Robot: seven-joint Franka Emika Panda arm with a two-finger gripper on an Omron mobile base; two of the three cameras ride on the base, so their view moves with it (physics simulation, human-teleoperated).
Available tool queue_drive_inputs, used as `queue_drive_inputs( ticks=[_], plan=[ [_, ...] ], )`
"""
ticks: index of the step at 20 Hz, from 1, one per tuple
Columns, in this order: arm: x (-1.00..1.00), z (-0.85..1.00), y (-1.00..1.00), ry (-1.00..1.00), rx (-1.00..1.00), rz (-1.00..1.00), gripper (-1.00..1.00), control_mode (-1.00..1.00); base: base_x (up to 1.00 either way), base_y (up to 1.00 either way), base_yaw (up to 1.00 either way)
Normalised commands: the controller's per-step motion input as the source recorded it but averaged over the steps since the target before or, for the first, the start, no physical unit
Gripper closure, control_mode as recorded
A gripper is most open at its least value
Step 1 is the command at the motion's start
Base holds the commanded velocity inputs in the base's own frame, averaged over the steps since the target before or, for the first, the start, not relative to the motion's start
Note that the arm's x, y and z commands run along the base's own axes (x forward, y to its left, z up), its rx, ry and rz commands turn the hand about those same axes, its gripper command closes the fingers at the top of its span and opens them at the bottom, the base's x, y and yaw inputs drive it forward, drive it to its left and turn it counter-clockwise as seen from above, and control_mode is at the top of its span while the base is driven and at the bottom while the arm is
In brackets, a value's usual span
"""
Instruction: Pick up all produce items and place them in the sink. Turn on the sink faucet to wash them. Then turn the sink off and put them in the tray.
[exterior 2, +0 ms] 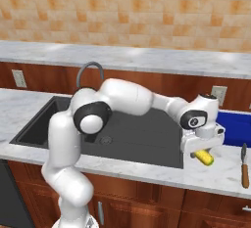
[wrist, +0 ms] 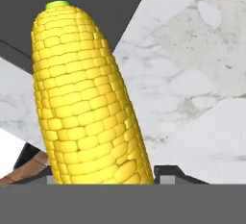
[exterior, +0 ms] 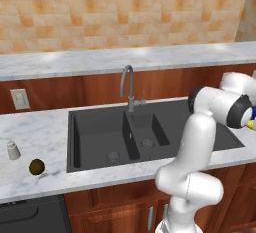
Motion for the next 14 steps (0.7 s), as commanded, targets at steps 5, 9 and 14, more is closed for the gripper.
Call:
queue_drive_inputs(
  ticks=[5,9,14],
  plan=[
    [-0.79,0.7,1.0,-0.04,-0.02,0.21,1.0,-1.0,0.0,0.0,0.0],
    [-0.46,0.52,1.0,-0.03,-0.02,0.26,1.0,-1.0,0.0,0.0,0.0],
    [-0.11,0.41,1.0,-0.01,-0.01,0.31,1.0,-1.0,0.0,0.0,0.0]
  ],
)
